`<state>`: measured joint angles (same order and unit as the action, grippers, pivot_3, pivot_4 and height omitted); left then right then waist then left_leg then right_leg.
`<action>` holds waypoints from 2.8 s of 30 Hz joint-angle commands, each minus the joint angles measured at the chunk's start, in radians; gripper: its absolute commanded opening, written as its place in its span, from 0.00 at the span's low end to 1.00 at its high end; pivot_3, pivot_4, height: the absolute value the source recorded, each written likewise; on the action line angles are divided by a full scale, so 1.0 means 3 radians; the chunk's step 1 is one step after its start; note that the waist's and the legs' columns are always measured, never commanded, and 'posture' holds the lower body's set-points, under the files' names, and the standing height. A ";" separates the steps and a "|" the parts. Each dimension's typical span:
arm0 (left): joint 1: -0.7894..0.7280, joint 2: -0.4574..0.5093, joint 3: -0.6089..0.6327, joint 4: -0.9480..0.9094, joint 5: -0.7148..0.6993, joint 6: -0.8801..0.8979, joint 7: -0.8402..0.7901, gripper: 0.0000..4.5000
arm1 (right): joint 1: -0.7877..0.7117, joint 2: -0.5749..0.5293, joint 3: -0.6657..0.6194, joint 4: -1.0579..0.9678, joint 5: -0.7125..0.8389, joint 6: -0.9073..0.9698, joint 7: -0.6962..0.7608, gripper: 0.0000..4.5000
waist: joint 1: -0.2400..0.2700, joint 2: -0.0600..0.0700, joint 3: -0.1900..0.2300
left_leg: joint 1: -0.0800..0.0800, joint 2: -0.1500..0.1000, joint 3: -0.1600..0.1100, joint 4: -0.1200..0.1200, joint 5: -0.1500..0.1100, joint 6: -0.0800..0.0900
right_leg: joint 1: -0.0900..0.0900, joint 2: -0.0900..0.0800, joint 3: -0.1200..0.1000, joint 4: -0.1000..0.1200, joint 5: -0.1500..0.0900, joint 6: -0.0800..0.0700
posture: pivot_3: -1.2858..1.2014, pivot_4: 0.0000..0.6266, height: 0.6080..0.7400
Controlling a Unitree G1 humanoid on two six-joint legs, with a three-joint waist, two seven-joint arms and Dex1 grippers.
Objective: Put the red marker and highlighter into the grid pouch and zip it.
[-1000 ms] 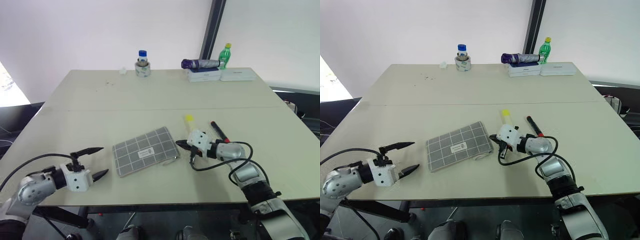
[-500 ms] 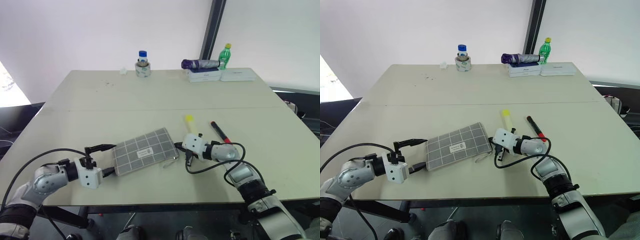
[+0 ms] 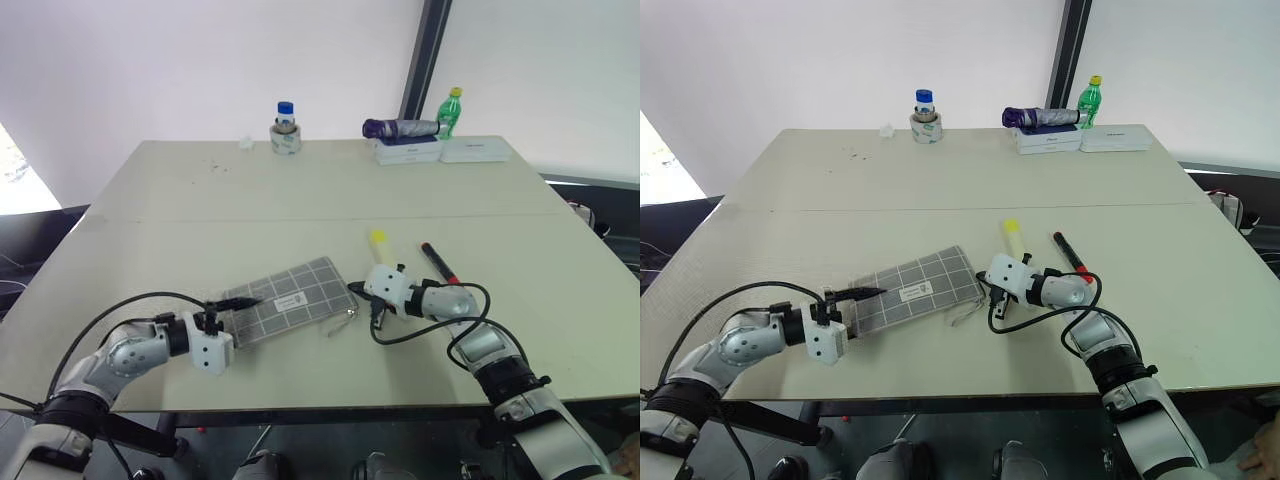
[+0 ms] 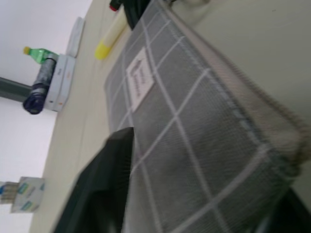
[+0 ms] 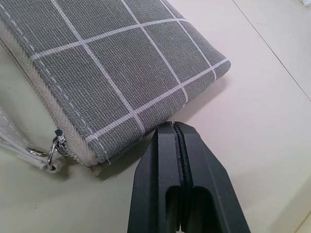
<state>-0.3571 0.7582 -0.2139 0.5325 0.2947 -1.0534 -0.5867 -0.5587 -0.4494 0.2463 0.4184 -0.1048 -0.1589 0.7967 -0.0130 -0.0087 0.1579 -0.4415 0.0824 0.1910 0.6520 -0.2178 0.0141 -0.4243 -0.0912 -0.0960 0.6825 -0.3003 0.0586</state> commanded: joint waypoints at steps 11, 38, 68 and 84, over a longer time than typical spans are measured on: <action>0.0192 -0.0011 -0.0020 -0.0102 -0.0287 0.0174 -0.0041 0.00 | 0.0006 -0.0101 -0.0346 -0.0386 0.0694 0.0419 0.0499 0.12 | -0.0014 0.0011 -0.0007 | 0.0001 0.0000 0.0001 -0.0001 0.0000 0.0000 | 0.0000 0.0001 0.0003 0.0000 -0.0001 0.0001 | 0.52 0.24 1.00; 0.0687 -0.0075 0.0468 -0.1198 -0.0377 0.1000 0.0326 0.00 | 0.0603 0.0725 -0.0467 -0.1517 0.1363 0.2307 -0.0636 0.81 | -0.0018 0.0007 -0.0007 | -0.0004 0.0003 -0.0007 -0.0003 -0.0011 0.0018 | -0.0004 0.0004 0.0002 0.0001 0.0000 -0.0001 | 0.52 0.24 1.00; 0.0477 -0.0526 0.0402 -0.1304 0.0125 0.1684 0.0710 0.00 | -0.0295 0.0698 0.0832 -0.1084 0.0349 0.1075 0.0135 0.01 | -0.0007 0.0006 -0.0007 | -0.0004 0.0004 -0.0007 -0.0002 -0.0010 0.0016 | -0.0005 0.0007 0.0001 0.0001 0.0000 0.0000 | 0.52 0.24 1.00; 0.0188 -0.0683 0.0303 -0.1147 0.0354 0.1874 0.0860 0.00 | -0.0457 0.0895 0.0923 -0.0807 0.0248 0.0392 0.0457 0.01 | -0.0013 0.0005 -0.0007 | -0.0004 0.0005 -0.0004 -0.0003 0.0004 -0.0006 | -0.0006 0.0009 0.0001 0.0001 0.0000 0.0000 | 0.52 0.24 1.00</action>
<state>-0.2643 0.5663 -0.1234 0.1848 0.3864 -0.5260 -0.3516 -0.6757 -0.2369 0.4819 0.2413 -0.0588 0.0373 0.8767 -0.0169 -0.0072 0.1559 -0.4427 0.0839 0.1898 0.6511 -0.2167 0.0122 -0.4261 -0.0888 -0.0956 0.6827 -0.3003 0.0586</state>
